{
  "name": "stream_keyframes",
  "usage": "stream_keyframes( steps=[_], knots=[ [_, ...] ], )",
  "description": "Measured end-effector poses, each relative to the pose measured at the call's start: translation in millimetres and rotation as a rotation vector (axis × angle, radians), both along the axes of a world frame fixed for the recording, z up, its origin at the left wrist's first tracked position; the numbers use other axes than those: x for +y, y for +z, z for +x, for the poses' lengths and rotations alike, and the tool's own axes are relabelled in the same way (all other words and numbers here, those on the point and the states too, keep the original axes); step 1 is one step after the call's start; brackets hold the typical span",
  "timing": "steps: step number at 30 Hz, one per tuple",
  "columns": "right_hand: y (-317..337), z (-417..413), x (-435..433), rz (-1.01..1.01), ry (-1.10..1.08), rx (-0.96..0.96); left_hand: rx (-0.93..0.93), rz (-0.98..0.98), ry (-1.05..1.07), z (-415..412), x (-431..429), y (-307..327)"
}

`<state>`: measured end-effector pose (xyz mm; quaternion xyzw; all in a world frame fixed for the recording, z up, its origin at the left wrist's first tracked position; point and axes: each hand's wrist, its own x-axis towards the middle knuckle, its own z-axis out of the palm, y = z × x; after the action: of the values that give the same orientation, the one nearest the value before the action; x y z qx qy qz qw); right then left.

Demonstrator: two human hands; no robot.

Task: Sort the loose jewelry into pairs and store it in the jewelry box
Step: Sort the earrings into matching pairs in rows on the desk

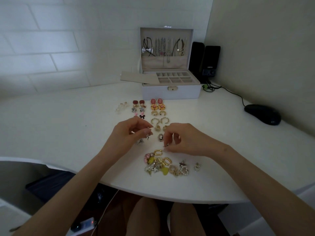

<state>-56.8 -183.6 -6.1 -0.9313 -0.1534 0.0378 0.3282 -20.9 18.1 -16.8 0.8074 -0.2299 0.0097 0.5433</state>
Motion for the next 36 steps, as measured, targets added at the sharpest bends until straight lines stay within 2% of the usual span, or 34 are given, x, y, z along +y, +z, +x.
stream_keyframes(
  steps=[4,7,10,14,17,25,32,36],
  knots=[
    [13,1,1,0.149,-0.086,-0.004,-0.012,-0.057,0.059,2,6,0],
    [24,8,9,0.247,-0.092,-0.002,-0.088,-0.075,0.203,8,17,2],
    [30,22,20,0.319,-0.081,-0.013,-0.157,-0.005,0.331,25,33,2],
    [33,47,37,0.364,-0.121,-0.030,-0.042,0.139,0.394,57,51,-3],
    [31,68,56,0.304,-0.112,-0.058,0.058,0.280,0.348,75,56,-5],
    [27,111,99,0.124,-0.083,-0.053,-0.021,0.438,0.395,98,56,-14],
    [17,137,108,0.042,-0.089,-0.002,-0.069,0.446,0.482,100,54,-25],
    [11,146,114,-0.118,-0.143,-0.079,-0.088,0.399,0.498,102,54,-27]
  ],
)
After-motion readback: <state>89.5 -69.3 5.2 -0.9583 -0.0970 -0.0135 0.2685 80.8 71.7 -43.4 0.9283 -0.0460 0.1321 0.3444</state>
